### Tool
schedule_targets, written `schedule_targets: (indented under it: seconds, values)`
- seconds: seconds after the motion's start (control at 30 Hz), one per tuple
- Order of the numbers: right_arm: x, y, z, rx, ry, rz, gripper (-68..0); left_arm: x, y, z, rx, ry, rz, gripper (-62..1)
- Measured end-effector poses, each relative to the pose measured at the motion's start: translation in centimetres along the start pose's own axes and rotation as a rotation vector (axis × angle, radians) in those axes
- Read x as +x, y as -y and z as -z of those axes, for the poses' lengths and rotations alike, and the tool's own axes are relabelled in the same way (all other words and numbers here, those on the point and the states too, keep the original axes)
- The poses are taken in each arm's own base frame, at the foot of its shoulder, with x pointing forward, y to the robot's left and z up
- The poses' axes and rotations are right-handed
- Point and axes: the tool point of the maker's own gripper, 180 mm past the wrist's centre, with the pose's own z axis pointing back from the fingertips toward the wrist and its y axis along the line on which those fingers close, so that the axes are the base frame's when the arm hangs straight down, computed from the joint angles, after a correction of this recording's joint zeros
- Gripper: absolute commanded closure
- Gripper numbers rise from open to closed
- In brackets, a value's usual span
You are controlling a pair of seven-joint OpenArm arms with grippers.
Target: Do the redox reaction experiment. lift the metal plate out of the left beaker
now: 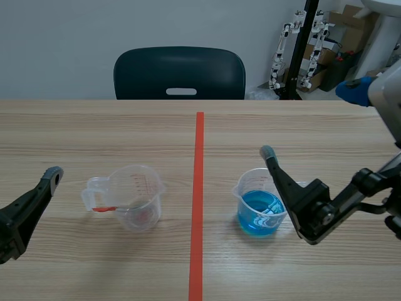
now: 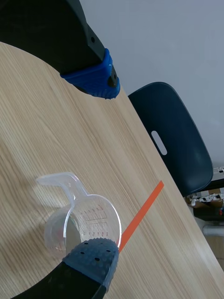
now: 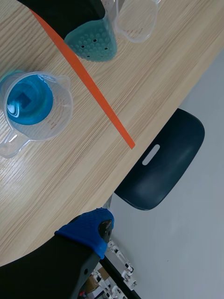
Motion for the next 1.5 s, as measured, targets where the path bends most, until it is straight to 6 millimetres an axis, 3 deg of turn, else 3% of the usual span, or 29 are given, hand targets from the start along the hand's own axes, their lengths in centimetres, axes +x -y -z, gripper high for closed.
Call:
schedule_targets:
  seconds: [0.13,0.23,0.5,0.83,1.0,1.1,1.27,1.37,1.5]
  values:
    - [0.0,0.0,0.0,0.000,0.000,0.000,-67.9,-0.2,0.0,-0.1,-0.001,-0.002,-0.005,-62.3]
    - [0.0,0.0,0.0,0.000,0.000,0.000,-67.9,-1.7,-0.1,-0.9,0.002,-0.011,-0.034,-62.3]
    - [0.0,0.0,0.0,0.000,-0.001,0.000,-67.9,-7.6,-0.1,-5.4,0.020,-0.049,-0.153,-62.3]
    - [-1.3,-0.4,0.4,0.041,-0.080,-0.002,-67.9,-11.7,1.9,-10.7,0.134,-0.059,-0.293,-62.3]
    - [-0.5,0.7,1.7,0.042,-0.054,-0.011,-67.9,-12.2,3.7,-12.5,0.225,-0.025,-0.372,-62.3]
    - [-0.6,1.3,2.4,0.052,-0.044,-0.018,-67.9,-11.5,5.4,-13.0,0.237,0.033,-0.422,-62.3]
    - [-1.6,0.2,2.9,0.192,-0.059,-0.004,-67.9,-10.6,8.5,-12.3,0.179,0.096,-0.476,-62.3]
    - [-1.9,0.7,3.5,0.208,-0.047,-0.027,-67.9,-11.1,8.8,-11.4,0.197,0.122,-0.490,-62.3]
    - [-2.7,-0.5,4.1,0.300,-0.048,-0.056,-67.9,-10.5,8.8,-10.3,0.187,0.222,-0.478,-62.3]
